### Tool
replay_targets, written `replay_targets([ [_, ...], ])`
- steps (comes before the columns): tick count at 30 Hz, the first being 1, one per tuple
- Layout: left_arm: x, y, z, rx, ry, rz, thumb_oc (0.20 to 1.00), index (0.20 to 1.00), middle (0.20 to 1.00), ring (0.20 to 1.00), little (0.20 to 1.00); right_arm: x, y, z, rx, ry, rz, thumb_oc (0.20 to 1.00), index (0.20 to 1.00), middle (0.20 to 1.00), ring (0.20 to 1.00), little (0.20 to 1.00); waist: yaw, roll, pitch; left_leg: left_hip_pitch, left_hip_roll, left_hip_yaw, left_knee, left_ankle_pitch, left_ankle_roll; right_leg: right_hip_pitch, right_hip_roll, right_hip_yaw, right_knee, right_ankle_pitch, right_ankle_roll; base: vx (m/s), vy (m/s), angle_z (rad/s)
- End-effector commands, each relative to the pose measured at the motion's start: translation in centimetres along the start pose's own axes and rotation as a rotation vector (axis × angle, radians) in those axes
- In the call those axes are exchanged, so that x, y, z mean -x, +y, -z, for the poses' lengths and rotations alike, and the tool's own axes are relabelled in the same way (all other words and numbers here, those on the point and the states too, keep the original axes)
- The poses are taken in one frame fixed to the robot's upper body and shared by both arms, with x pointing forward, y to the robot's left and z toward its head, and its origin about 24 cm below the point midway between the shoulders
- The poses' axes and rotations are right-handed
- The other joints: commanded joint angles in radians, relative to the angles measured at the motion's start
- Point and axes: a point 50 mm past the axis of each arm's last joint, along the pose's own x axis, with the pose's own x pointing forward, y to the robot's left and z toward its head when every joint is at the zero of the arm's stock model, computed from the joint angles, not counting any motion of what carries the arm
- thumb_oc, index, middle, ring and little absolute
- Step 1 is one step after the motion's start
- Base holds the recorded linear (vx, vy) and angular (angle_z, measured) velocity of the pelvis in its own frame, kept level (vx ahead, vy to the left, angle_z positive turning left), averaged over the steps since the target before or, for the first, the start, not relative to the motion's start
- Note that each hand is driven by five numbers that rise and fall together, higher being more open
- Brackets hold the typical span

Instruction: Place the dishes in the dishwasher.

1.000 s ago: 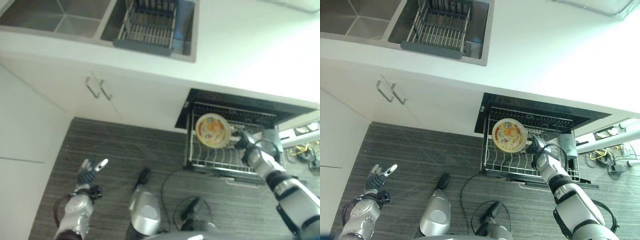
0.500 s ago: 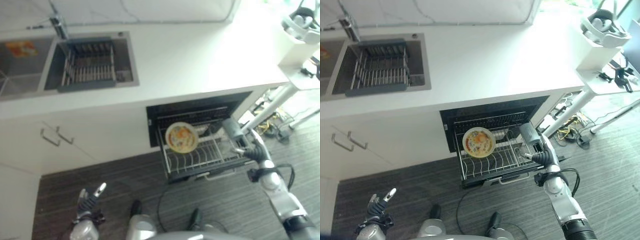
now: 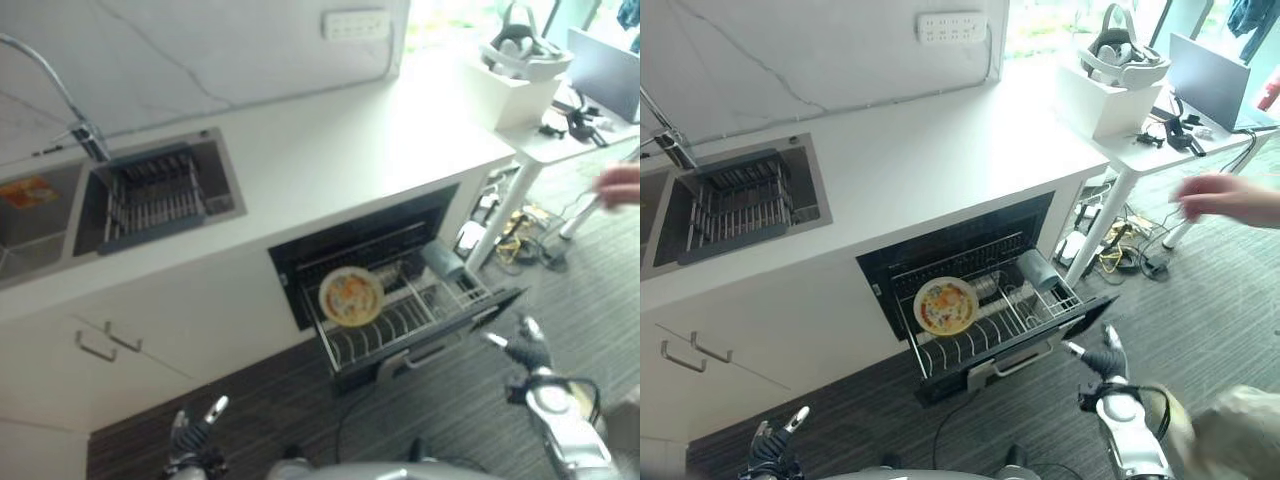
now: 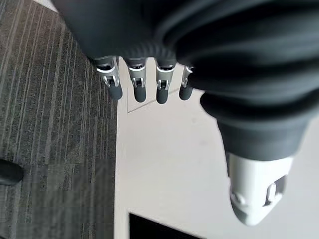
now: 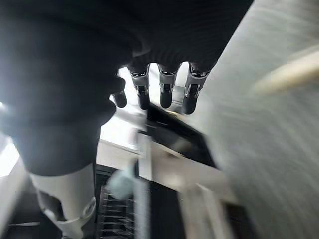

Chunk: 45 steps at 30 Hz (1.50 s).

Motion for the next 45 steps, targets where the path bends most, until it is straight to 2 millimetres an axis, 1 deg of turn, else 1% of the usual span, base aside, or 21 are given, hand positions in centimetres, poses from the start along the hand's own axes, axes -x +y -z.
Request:
replay_targets([
  [1,-0.9,0.1,-2.6,-0.039,-0.117,-0.003,1.0,1.0,1.0,1.0,1.0,-0.9,0.8,-3.4,-0.14,-0.072,-0.046,1.0,1.0,1.0,1.0,1.0,0.006,-0.013,0.039,0.022,0.037,0.049,0.007,-0.046,0.0,0.072,-0.078,-0.035,0.024,-0.071,0.082,0.0,0.0,0.0],
  [3,-0.9,0.1,-2.4,-0.041,-0.114,-0.002,1.0,1.0,1.0,1.0,1.0,-1.0,1.5,-2.5,-0.195,-0.017,-0.052,1.0,1.0,1.0,1.0,1.0,0.011,-0.011,0.04,0.025,0.036,0.043,0.007,-0.046,-0.002,0.077,-0.078,-0.041,0.024,-0.072,0.08,0.02,-0.008,0.01],
  [8,-0.6,0.0,-1.9,-0.054,-0.098,0.005,1.0,1.0,1.0,1.0,1.0,-1.0,2.8,-1.5,-0.269,0.067,-0.072,1.0,1.0,1.0,1.0,1.0,0.025,-0.007,0.037,0.027,0.032,0.02,0.007,-0.044,-0.004,0.087,-0.074,-0.046,0.021,-0.074,0.073,0.03,-0.009,0.1],
  [14,-0.6,-0.3,-1.8,-0.054,-0.093,0.011,1.0,1.0,1.0,1.0,1.0,-1.1,3.7,-1.2,-0.321,0.105,-0.089,1.0,1.0,1.0,1.0,1.0,0.037,-0.004,0.042,0.017,0.03,0.007,0.007,-0.038,-0.007,0.086,-0.075,-0.064,0.021,-0.072,0.07,0.0,0.002,0.11],
  [24,-0.6,-0.5,-1.5,-0.062,-0.086,0.016,1.0,1.0,1.0,1.0,1.0,-1.9,4.4,-2.0,-0.329,0.11,-0.102,1.0,1.0,1.0,1.0,1.0,0.069,0.0,0.038,0.015,0.027,-0.007,0.007,-0.034,-0.01,0.094,-0.087,-0.101,0.026,-0.068,0.069,0.0,0.005,0.07],
  [26,-0.6,-0.5,-1.3,-0.065,-0.08,0.013,1.0,1.0,1.0,1.0,1.0,-1.8,4.7,-1.8,-0.334,0.13,-0.107,1.0,1.0,1.0,1.0,1.0,0.07,0.0,0.036,0.014,0.024,-0.018,0.007,-0.036,-0.009,0.094,-0.083,-0.097,0.026,-0.07,0.067,0.0,0.0,0.0],
  [28,-0.6,-0.4,-1.2,-0.057,-0.079,0.004,1.0,1.0,1.0,1.0,1.0,-1.6,4.7,-1.1,-0.356,0.163,-0.094,1.0,1.0,1.0,1.0,1.0,0.068,-0.003,0.038,0.014,0.022,-0.028,0.007,-0.037,-0.008,0.097,-0.075,-0.089,0.024,-0.075,0.063,0.01,0.005,0.02],
  [31,-0.6,-0.3,-1.3,-0.053,-0.083,0.0,1.0,1.0,1.0,1.0,1.0,-1.5,4.5,-0.9,-0.368,0.168,-0.091,1.0,1.0,1.0,1.0,1.0,0.066,-0.005,0.041,0.012,0.024,-0.028,0.007,-0.036,-0.01,0.097,-0.071,-0.088,0.023,-0.076,0.061,-0.01,-0.016,0.1],
  [35,-0.7,0.1,-1.8,-0.035,-0.101,-0.033,1.0,1.0,1.0,1.0,1.0,-1.3,4.1,-1.2,-0.436,0.159,-0.092,1.0,1.0,1.0,1.0,1.0,0.063,-0.01,0.044,0.01,0.027,-0.02,0.007,-0.032,-0.013,0.101,-0.067,-0.098,0.019,-0.077,0.059,-0.02,-0.092,0.07],
  [36,-0.9,0.8,-2.4,-0.031,-0.113,-0.057,1.0,1.0,1.0,1.0,1.0,-1.0,4.1,-1.6,-0.462,0.129,-0.091,1.0,1.0,1.0,1.0,1.0,0.066,-0.016,0.045,0.008,0.027,-0.017,0.007,-0.032,-0.016,0.101,-0.067,-0.101,0.013,-0.074,0.062,-0.04,-0.145,0.03],
  [37,-0.9,0.9,-2.5,-0.032,-0.115,-0.06,1.0,1.0,1.0,1.0,1.0,-0.9,4.0,-1.7,-0.464,0.12,-0.089,1.0,1.0,1.0,1.0,1.0,0.066,-0.016,0.047,0.008,0.028,-0.017,0.007,-0.031,-0.017,0.1,-0.067,-0.102,0.011,-0.074,0.062,-0.09,-0.249,0.1],
  [39,-1.1,1.5,-2.8,-0.015,-0.111,-0.084,1.0,1.0,1.0,1.0,1.0,-0.7,3.4,-3.1,-0.484,0.036,-0.08,1.0,1.0,1.0,1.0,1.0,0.06,-0.011,0.056,0.005,0.037,-0.017,0.007,-0.025,-0.022,0.094,-0.059,-0.098,0.006,-0.072,0.058,-0.09,-0.179,0.09],
  [40,-1.0,1.6,-2.7,-0.009,-0.104,-0.091,1.0,1.0,1.0,1.0,1.0,-0.5,3.1,-4.1,-0.523,-0.01,-0.08,1.0,1.0,1.0,1.0,1.0,0.057,-0.006,0.058,0.002,0.039,-0.021,0.007,-0.023,-0.023,0.092,-0.053,-0.092,0.004,-0.076,0.054,-0.06,-0.126,0.02],
  [42,-0.9,1.6,-2.2,-0.006,-0.092,-0.086,1.0,1.0,1.0,1.0,1.0,-0.1,2.9,-5.3,-0.543,-0.067,-0.098,1.0,1.0,1.0,1.0,1.0,0.052,0.005,0.056,-0.003,0.045,-0.023,0.007,-0.019,-0.026,0.086,-0.042,-0.083,0.002,-0.083,0.045,-0.04,-0.123,0.0],
  [43,-0.6,1.6,-1.8,-0.001,-0.089,-0.089,1.0,1.0,1.0,1.0,1.0,0.3,2.8,-6.0,-0.536,-0.102,-0.114,1.0,1.0,1.0,1.0,1.0,0.05,0.013,0.056,-0.004,0.048,-0.026,0.007,-0.017,-0.028,0.082,-0.036,-0.078,0.002,-0.089,0.039,-0.06,-0.102,-0.02],
  [45,0.0,1.8,-0.7,0.077,-0.063,-0.124,1.0,1.0,1.0,1.0,1.0,0.6,2.6,-7.8,-0.47,-0.204,-0.139,1.0,1.0,1.0,1.0,1.0,0.062,0.034,0.066,-0.019,0.042,-0.056,0.007,-0.01,-0.033,0.056,-0.034,-0.055,0.002,-0.09,0.032,-0.1,-0.035,-0.08],
])
